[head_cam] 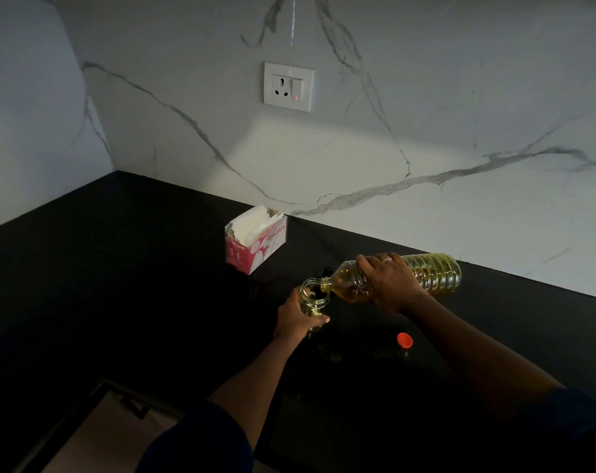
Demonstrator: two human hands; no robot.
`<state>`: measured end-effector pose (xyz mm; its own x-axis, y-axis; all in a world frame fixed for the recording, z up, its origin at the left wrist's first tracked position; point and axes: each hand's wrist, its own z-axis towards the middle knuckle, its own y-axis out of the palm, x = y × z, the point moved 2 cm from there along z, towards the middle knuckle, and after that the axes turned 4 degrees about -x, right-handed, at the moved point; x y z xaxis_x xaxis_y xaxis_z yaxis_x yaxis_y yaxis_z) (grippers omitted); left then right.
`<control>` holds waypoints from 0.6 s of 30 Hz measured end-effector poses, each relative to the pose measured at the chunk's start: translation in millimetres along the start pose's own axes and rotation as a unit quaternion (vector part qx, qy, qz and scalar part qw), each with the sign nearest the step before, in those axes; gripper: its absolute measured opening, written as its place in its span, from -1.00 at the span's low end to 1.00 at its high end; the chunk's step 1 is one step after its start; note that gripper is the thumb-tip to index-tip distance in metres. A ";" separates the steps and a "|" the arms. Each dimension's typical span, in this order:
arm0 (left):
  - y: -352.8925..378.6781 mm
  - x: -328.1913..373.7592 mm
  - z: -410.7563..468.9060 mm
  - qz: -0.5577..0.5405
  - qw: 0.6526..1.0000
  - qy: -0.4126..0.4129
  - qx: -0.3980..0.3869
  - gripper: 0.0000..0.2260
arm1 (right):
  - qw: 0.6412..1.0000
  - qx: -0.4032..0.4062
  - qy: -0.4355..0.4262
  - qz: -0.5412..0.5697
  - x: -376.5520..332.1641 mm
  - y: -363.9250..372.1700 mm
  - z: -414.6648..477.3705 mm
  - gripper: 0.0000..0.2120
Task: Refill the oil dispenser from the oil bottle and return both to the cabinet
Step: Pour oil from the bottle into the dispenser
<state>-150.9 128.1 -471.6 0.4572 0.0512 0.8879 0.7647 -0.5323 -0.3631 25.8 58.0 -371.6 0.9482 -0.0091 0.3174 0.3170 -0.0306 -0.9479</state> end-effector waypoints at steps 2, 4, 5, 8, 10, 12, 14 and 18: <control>0.5 -0.6 0.4 -0.002 1.000 -0.001 0.000 -0.27 | 1.000 0.000 0.000 -0.001 -0.3 -0.6 -0.1 -0.20; 1.1 -1.0 0.7 -0.002 1.000 -0.005 0.001 -0.25 | 1.000 -0.002 0.001 -0.005 -0.7 -1.5 -0.2 -0.20; 1.3 -1.2 0.6 -0.002 1.000 -0.007 0.001 -0.24 | 1.000 -0.003 0.002 -0.007 -0.8 -1.8 -0.2 -0.20; 1.5 -2.0 1.3 -0.001 1.000 -0.009 0.001 -0.22 | 1.000 -0.001 0.003 -0.006 -0.8 -1.8 0.0 -0.20; 1.6 -2.6 1.4 -0.004 1.000 -0.007 0.001 -0.22 | 1.000 -0.003 0.003 -0.003 -1.2 -1.9 0.1 -0.20; 1.7 -3.2 1.4 -0.005 1.000 -0.003 0.004 -0.24 | 1.000 -0.003 0.003 -0.002 -1.5 -2.4 -0.1 -0.20; 1.7 -3.3 1.4 -0.005 1.000 0.002 0.009 -0.26 | 1.000 -0.005 0.004 -0.007 -1.8 -3.2 -0.2 -0.20; 1.5 -2.3 1.0 -0.002 1.000 0.000 0.009 -0.26 | 1.000 -0.009 0.004 -0.010 -1.9 -5.6 -0.4 -0.19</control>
<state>-150.3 128.0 -474.6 0.4538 0.0544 0.8894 0.7753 -0.5161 -0.3641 22.2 57.8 -366.9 0.9418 -0.0162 0.3359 0.3348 -0.0485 -0.9410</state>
